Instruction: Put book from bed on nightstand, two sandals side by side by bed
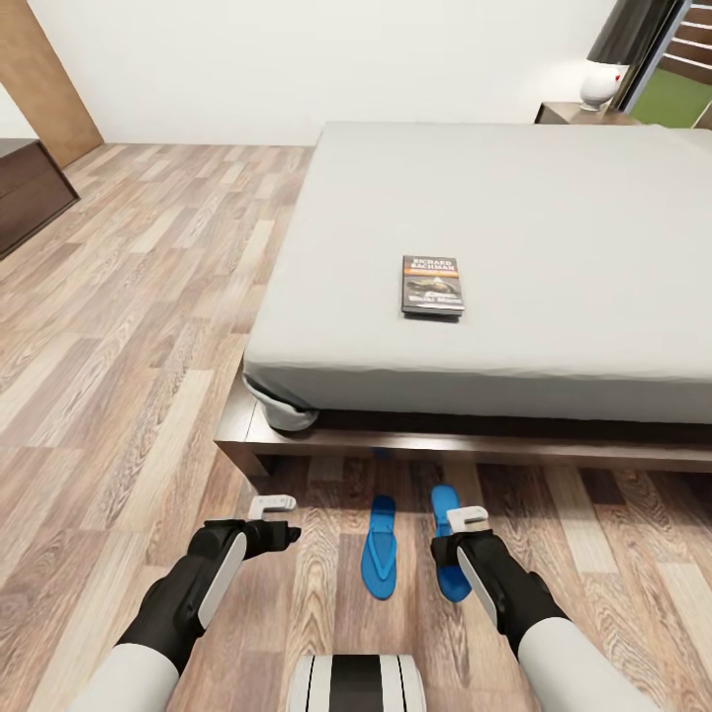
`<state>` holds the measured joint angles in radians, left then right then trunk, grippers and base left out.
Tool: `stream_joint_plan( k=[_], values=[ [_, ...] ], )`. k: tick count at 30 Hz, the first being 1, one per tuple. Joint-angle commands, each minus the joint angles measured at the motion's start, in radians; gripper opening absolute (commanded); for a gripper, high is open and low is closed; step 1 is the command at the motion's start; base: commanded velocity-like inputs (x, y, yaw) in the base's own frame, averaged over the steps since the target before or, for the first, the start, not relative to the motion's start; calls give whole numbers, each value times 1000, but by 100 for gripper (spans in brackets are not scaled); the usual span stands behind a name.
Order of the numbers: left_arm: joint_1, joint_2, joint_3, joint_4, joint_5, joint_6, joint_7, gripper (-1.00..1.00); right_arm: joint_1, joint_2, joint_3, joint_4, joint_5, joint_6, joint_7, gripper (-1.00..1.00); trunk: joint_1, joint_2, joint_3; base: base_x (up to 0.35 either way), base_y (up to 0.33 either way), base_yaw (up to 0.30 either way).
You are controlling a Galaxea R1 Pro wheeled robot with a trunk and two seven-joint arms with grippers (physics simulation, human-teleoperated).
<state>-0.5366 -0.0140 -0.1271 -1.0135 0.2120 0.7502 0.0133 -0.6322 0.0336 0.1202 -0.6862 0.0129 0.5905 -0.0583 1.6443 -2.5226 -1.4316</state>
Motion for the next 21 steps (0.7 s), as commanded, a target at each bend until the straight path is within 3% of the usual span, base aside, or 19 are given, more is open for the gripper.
stream_joint_plan(
  k=[1,21],
  values=[
    [0,0,0,0,4,4,2,100,0,0,4,-2,1,5,-2,-100,0,0,-1,0,0,0],
    [0,-1,0,7,4,2,4,100,0,-1,7,-5,-2,-22,6,-100,0,0,-1,0,59,0]
  ],
)
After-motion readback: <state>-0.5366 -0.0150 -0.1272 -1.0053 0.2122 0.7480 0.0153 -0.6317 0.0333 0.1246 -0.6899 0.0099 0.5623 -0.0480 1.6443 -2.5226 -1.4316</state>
